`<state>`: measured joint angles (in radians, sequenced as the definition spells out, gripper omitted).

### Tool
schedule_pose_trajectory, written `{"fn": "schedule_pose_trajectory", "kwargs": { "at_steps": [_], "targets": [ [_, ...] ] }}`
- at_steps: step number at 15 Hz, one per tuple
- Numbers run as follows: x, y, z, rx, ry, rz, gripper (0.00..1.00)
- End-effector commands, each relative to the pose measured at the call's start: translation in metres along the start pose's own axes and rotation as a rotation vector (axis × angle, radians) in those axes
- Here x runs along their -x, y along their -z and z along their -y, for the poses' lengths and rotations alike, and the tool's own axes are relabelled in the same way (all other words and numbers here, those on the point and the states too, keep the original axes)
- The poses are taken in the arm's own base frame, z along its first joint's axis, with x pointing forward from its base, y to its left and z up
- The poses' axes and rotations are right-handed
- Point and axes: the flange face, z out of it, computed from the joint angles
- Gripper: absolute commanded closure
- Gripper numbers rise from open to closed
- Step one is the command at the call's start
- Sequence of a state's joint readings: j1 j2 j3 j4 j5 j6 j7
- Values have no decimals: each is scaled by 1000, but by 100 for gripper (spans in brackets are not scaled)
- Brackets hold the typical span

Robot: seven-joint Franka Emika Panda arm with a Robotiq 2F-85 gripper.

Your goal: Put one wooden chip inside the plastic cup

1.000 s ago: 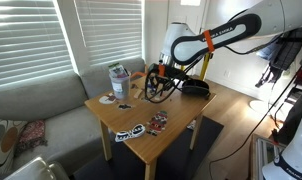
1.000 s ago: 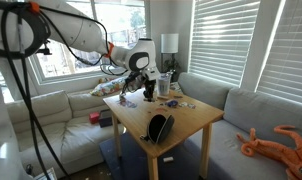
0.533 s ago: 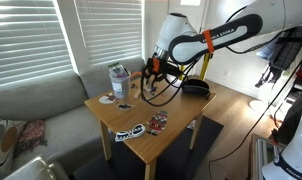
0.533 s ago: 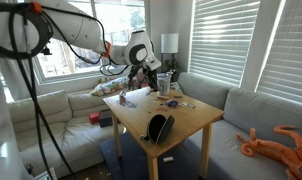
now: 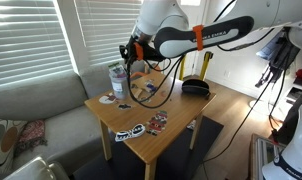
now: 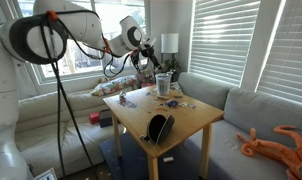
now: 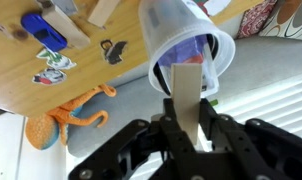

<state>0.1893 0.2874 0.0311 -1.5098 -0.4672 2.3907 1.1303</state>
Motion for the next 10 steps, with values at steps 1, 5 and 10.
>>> {"fn": "schedule_pose_trajectory", "kwargs": {
  "at_steps": [1, 5, 10],
  "targets": [
    [-19, -31, 20, -29, 135, -150, 93],
    [-26, -48, 33, -97, 224, -322, 45],
    [-23, -33, 52, -215, 278, -521, 12]
  ]
}}
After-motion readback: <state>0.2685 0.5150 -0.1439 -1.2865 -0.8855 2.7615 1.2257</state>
